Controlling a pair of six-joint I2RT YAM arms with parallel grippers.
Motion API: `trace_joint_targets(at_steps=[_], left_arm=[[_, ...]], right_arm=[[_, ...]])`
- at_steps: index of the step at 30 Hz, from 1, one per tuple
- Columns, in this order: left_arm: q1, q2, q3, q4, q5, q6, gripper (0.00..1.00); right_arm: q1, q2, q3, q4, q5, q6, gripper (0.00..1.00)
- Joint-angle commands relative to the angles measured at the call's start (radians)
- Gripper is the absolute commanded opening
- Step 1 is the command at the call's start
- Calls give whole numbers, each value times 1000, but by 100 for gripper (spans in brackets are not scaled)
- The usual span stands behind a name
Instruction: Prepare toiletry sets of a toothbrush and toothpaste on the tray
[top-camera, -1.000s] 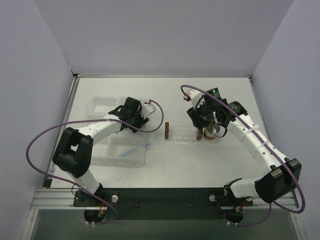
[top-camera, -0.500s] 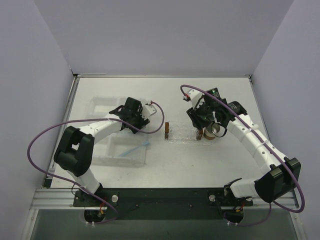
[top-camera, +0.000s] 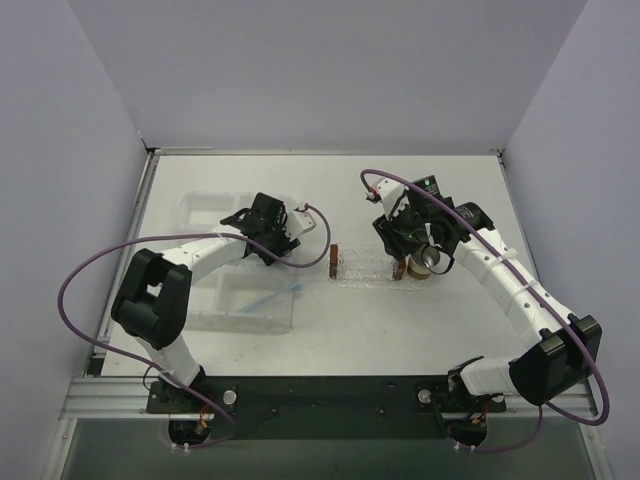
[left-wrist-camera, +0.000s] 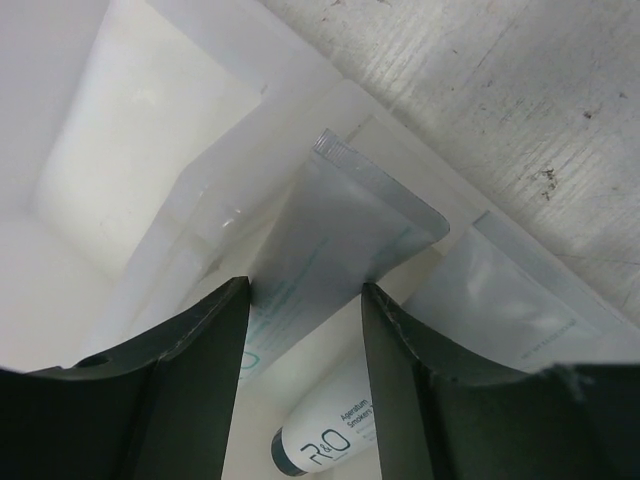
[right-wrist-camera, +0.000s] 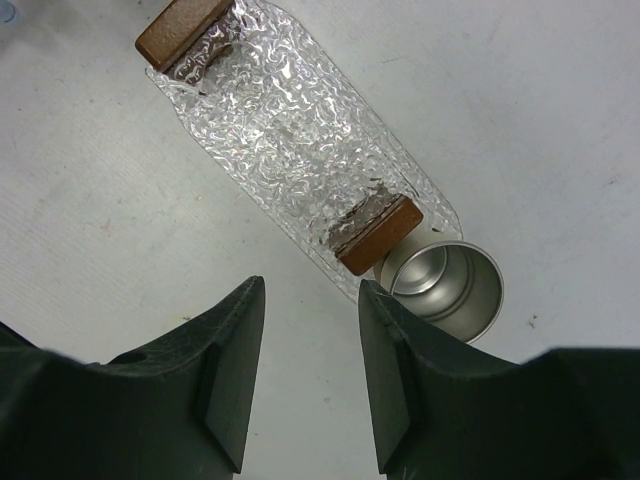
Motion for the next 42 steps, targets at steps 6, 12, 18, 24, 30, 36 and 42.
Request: trace_joint_targets(at_steps=[6, 12, 18, 24, 30, 36, 42], left_arm=[[-3, 25, 3, -140, 68, 36, 38], [-3, -6, 24, -139, 47, 26, 7], [-3, -39, 55, -142, 31, 15, 0], [-1, -49, 81, -177, 13, 27, 0], [19, -113, 72, -165, 45, 20, 8], [26, -210, 26, -88, 88, -10, 29], [29, -303, 24, -90, 165, -79, 38]], right_arm=[[7, 21, 3, -13, -21, -9, 38], [7, 21, 3, -16, -21, -9, 38], [7, 25, 4, -19, -23, -9, 38], [7, 27, 4, -22, -24, -9, 38], [7, 34, 18, -25, -61, 9, 39], [11, 51, 82, -26, -251, 54, 41], [11, 81, 141, -25, -275, 120, 41]])
